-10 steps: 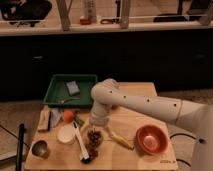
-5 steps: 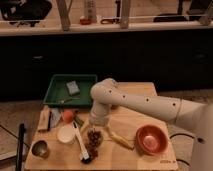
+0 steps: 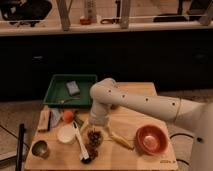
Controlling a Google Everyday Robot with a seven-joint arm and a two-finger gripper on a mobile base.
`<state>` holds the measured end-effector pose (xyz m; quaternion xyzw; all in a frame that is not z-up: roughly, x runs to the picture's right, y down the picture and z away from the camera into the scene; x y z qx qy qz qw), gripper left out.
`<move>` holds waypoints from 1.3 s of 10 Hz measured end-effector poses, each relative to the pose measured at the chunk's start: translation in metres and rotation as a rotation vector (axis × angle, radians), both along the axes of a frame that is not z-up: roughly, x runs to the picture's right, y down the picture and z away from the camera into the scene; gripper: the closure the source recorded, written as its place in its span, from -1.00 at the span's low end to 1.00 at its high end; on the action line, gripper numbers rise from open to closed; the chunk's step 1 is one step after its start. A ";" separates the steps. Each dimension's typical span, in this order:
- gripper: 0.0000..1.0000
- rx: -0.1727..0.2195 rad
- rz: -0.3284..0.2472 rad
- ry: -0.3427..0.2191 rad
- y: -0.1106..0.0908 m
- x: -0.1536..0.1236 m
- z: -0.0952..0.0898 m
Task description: Place grapes in plastic cup
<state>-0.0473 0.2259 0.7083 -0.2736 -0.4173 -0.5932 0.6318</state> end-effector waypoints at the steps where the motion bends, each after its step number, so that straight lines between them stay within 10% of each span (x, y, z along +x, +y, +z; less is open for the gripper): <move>1: -0.60 -0.001 -0.002 -0.001 0.000 -0.001 0.000; 13: -0.60 0.006 -0.020 0.015 0.001 -0.008 0.000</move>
